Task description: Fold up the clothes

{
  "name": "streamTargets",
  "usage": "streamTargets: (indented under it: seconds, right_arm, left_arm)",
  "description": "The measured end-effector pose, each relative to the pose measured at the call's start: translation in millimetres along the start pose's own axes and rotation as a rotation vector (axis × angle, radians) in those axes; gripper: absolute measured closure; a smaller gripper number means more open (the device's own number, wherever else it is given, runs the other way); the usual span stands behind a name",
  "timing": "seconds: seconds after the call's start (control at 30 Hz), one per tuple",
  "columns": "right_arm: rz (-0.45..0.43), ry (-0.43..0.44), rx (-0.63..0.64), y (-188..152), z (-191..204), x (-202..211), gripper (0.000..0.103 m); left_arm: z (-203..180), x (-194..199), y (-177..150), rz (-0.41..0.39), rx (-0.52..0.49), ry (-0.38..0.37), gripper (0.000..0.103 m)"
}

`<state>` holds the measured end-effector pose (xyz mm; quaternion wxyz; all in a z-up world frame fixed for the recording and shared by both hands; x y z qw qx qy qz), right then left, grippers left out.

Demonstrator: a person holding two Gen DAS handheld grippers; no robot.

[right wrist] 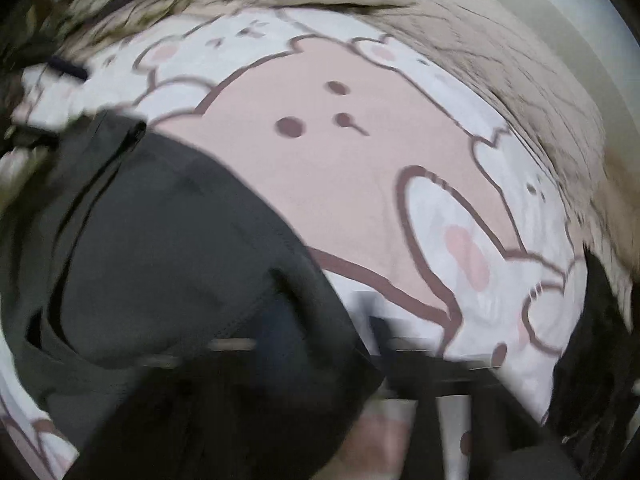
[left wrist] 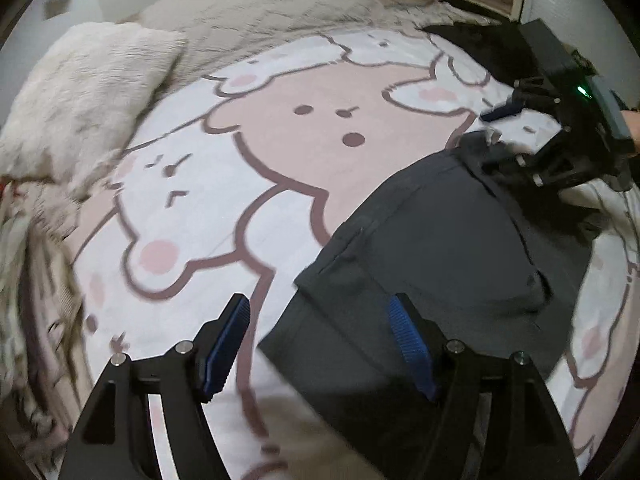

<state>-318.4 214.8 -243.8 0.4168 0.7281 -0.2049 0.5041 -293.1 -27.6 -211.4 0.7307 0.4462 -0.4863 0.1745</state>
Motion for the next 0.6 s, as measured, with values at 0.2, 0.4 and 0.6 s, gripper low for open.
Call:
streamTargets:
  seconds: [0.2, 0.4, 0.6]
  right_arm:
    - [-0.107, 0.037, -0.07, -25.6, -17.0, 59.3, 0.015]
    - [-0.105, 0.092, -0.083, -86.4, -10.0, 109.1, 0.015]
    - [0.004, 0.096, 0.106, -153.4, 43.0, 110.8, 0.043]
  left_arm:
    - [-16.1, 59.2, -43.0, -0.025, 0.029, -0.025, 0.031]
    - [-57.0, 67.1, -101.5, 0.052, -0.043, -0.039, 0.031]
    - [-81.7, 53.1, -131.3, 0.084, -0.133, -0.004, 0.031]
Point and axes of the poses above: each gripper's, at about its wrist camera, not at the fingertips, and x roughly against the way its jaws point, z to its left, y to its top, the point moved 8 cm from there along -x, roughly the way its jaws point, and after that the axes turned 4 degrees about y, right-handed, at the moved point
